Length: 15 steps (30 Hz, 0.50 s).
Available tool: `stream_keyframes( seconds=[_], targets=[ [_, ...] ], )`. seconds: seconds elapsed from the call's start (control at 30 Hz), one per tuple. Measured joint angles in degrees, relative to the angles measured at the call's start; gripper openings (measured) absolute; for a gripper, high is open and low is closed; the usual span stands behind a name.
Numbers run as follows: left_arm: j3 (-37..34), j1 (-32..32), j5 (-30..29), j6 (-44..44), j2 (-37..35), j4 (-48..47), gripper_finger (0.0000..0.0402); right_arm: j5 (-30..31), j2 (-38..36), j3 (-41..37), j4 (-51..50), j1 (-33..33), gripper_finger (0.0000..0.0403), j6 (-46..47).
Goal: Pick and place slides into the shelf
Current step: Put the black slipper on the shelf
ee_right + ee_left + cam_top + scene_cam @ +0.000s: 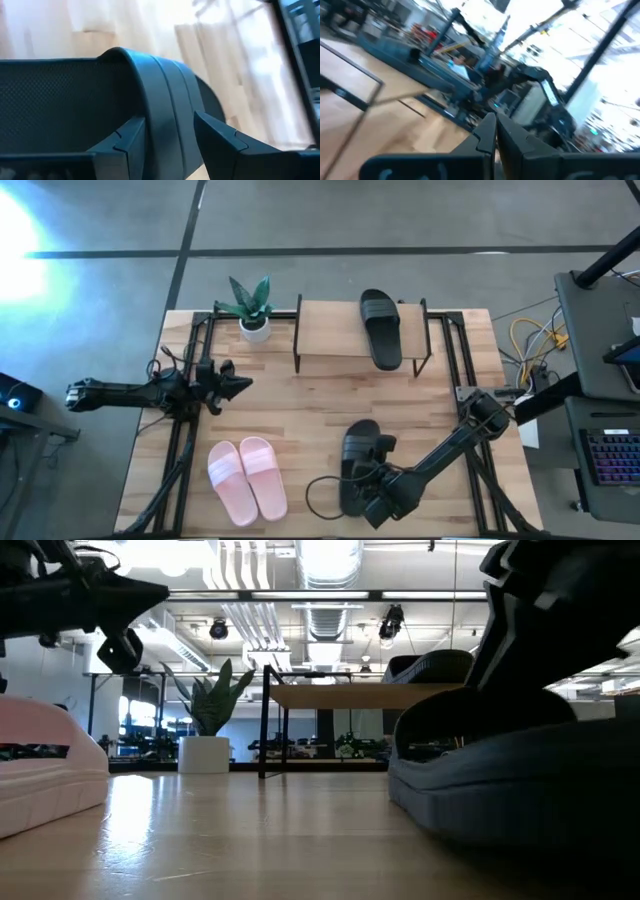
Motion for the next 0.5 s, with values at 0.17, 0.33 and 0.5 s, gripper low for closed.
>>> stream_keyframes(
  seconds=[0.17,0.33,0.5],
  targets=[
    [1.4,-0.3,1.2,-1.5,1.3,0.2,0.0,6.2,0.0,0.1,-0.3,-0.7,0.0153,-4.5],
    [2.4,-0.5,1.2,-1.5,3.8,0.1,0.0,8.0,0.0,-0.3,-0.3,-2.1,0.0153,-6.3],
    [2.8,-0.5,1.3,-1.5,6.7,0.0,0.0,6.0,0.0,-2.3,-0.3,-3.6,0.0153,-0.8]
  ],
)
